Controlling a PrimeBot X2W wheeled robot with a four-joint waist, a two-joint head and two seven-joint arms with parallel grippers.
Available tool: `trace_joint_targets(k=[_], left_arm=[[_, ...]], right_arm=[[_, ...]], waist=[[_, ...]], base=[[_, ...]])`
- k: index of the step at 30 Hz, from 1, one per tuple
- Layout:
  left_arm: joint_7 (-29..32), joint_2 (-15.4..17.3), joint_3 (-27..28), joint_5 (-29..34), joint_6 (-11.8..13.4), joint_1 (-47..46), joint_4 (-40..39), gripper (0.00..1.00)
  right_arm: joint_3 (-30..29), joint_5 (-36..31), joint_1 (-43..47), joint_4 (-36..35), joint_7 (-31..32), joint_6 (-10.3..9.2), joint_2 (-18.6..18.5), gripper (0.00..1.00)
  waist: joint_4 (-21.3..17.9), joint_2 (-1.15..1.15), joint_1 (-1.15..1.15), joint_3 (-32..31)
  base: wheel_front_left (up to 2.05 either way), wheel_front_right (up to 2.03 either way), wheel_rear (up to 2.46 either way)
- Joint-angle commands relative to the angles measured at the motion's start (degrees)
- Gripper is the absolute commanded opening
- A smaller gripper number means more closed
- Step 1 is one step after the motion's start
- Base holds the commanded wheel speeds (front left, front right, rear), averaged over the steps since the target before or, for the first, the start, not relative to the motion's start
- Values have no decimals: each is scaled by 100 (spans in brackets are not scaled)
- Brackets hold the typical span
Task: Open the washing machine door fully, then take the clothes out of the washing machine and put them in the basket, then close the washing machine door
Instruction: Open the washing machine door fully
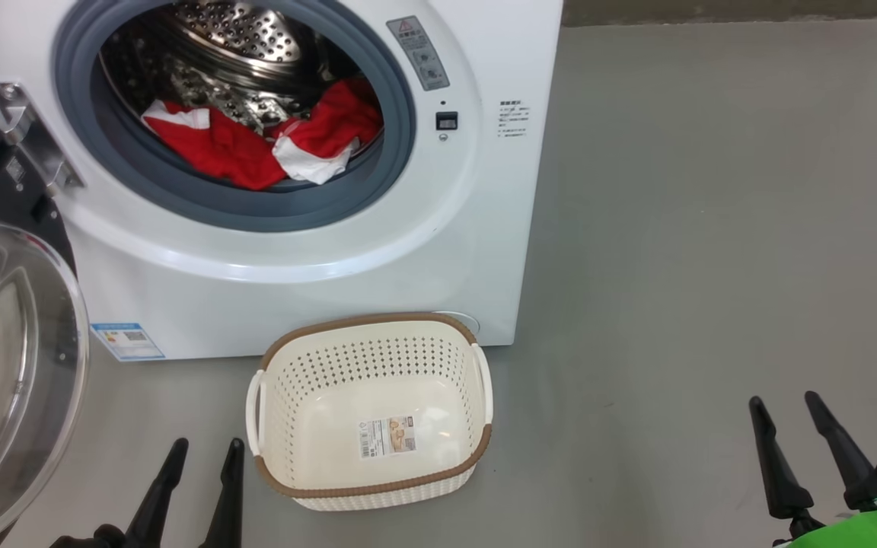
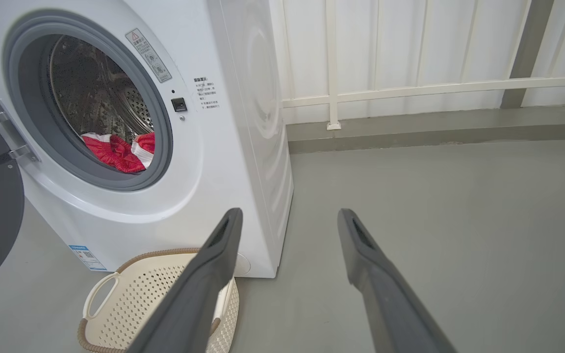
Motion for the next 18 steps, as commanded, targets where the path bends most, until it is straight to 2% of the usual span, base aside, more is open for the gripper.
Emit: trace_joint_targets(k=[1,18], left_arm=[[-46,75,172,2,10,-35,-177,100],[-46,33,231,86,10,-65,-296,100]], right_arm=[[49,-38,-36,-162,-52,36,-100,100],[-63,-61,-61,-214,-52,36,-58,100]], waist=[[-43,0,0,-14],[-155,0,0,71]], base=[[0,0,0],[0,0,0]])
